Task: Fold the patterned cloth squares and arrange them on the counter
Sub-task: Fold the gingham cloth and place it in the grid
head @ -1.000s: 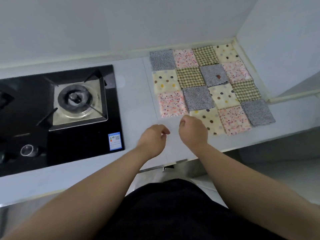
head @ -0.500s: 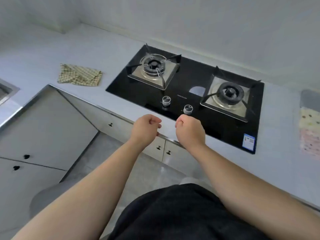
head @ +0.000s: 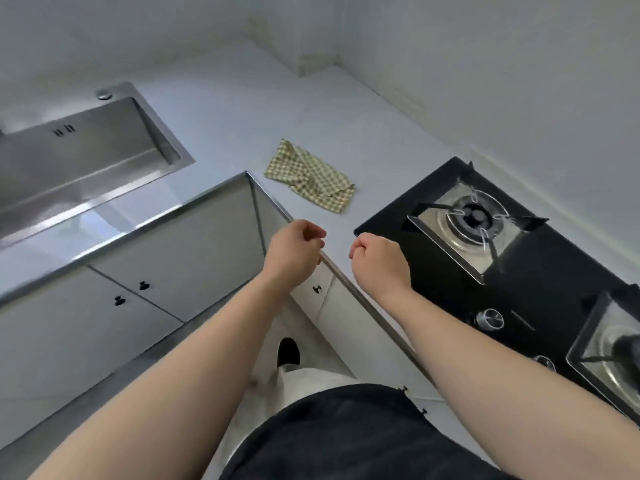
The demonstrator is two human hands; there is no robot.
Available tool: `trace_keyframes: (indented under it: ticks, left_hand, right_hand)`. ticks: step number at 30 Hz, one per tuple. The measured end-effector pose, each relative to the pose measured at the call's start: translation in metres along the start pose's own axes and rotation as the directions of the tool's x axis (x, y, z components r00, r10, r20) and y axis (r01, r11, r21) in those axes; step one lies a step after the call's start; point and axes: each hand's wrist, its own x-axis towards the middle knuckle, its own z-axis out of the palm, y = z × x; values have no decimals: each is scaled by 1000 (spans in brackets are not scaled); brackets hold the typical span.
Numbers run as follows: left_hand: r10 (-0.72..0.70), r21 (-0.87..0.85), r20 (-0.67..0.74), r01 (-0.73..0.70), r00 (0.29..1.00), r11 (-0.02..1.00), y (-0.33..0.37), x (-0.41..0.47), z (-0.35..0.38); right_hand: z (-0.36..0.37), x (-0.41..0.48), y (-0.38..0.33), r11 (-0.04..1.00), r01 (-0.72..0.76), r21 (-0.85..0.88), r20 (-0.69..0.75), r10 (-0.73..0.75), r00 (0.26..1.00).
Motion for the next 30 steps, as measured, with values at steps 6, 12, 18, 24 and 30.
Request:
trace_keyframes:
  ticks: [6,12,18,24,30]
  left_hand:
    - [-4,128,-47,10,999,992,6,79,-79]
    - [61,157,-2,-60,998,986,31,144,-106]
    - [198,316,174,-245,965,917,53,212,-92]
    - [290,570,429,-505,856,649,31,311,-62]
    - [360,671,510,-623,781,402,-20,383,-38]
  right_hand:
    - [21,95,-70,999,-10,51,48,8,999]
    - [19,147,-105,996,-38,81,11,38,999]
    - [16,179,-102,983,-166,75,-30,168,985]
    - [60,236,-82,961,-148,-233,36,161,986]
    - [111,279,-48,894,-155,-420,-89,130,988]
